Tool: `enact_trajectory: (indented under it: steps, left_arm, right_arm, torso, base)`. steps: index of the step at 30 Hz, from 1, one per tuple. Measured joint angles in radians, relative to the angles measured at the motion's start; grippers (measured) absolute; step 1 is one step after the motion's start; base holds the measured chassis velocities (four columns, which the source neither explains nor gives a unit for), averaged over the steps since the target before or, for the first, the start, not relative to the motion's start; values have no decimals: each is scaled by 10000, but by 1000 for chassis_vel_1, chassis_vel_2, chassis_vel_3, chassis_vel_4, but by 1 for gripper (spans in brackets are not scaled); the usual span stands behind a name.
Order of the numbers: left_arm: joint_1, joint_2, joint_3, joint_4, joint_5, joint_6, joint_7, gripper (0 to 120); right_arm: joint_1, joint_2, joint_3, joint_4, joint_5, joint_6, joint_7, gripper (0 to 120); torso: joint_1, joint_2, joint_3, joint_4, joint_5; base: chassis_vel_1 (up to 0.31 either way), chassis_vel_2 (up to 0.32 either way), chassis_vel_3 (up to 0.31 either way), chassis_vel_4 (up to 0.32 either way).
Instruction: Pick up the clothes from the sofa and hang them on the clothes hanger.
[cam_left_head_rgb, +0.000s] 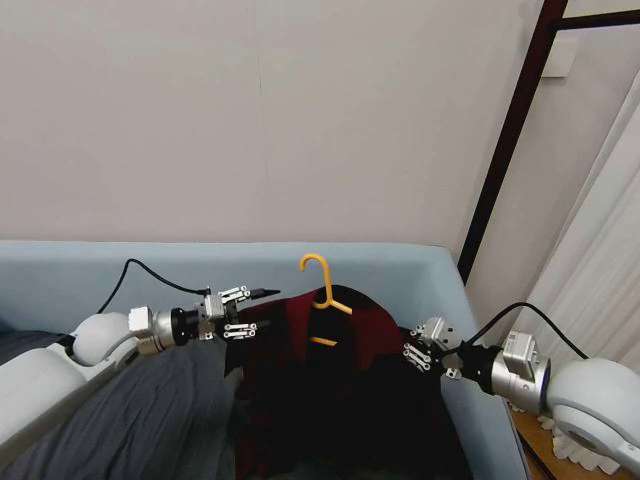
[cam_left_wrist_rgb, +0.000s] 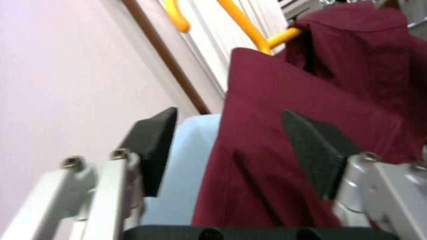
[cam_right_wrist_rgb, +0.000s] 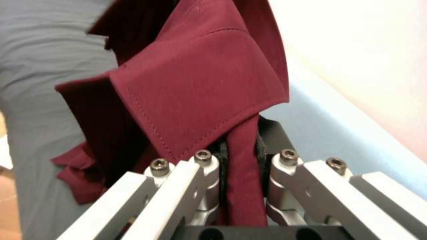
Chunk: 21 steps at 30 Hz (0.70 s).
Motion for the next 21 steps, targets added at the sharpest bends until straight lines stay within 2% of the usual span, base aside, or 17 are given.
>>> enact_trajectory:
  steps: [2,5,8,14,17,19,20,21]
  left_arm:
    - [44,137,-251,-1,-106,0,-16,81]
    - [139,273,-522,-47,-241,0,-40,88]
    - [386,519,-1058,-267,-502,0,-153,101]
    - [859,865,-1882,-787,-1178,165,-859,112]
    - [964,903,-2028,-934,-1318,233,-1129,113]
    - [1235,911,-2305,-1579,-1597,490,-2310,115]
    - [1235,911,-2305,-1579,-1597,490,-2310,115]
    - [1332,861,-2341,-1937,-1718,626,-2718,115]
  right_arm:
    - [29,37,54,-61,75,93,18,8]
    - [56,135,118,-93,229,220,77,8]
    - [88,413,212,-189,430,444,288,8]
    - [438,918,357,-417,856,752,792,8]
    - [597,972,361,-464,948,762,943,8]
    - [1151,1022,363,-594,1372,725,1294,8]
    - [1151,1022,363,-594,1372,725,1294,8]
    - [1349,997,365,-620,1565,645,1377,8]
  torso:
    - [0,0,0,0,-1]
    - [0,0,0,0,-1]
    - [0,0,0,1,-2]
    - [0,0,0,1,0]
    - [0,0,0,2,0]
    - [0,0,0,2,0]
    - [0,0,0,2,0]
    - [0,0,0,1,-1]
  base:
    - [0,0,0,0]
    - [0,0,0,0]
    - [0,0,0,0]
    - [0,0,0,0]
    - [0,0,0,0]
    - [0,0,0,0]
    - [0,0,0,0]
    - [0,0,0,0]
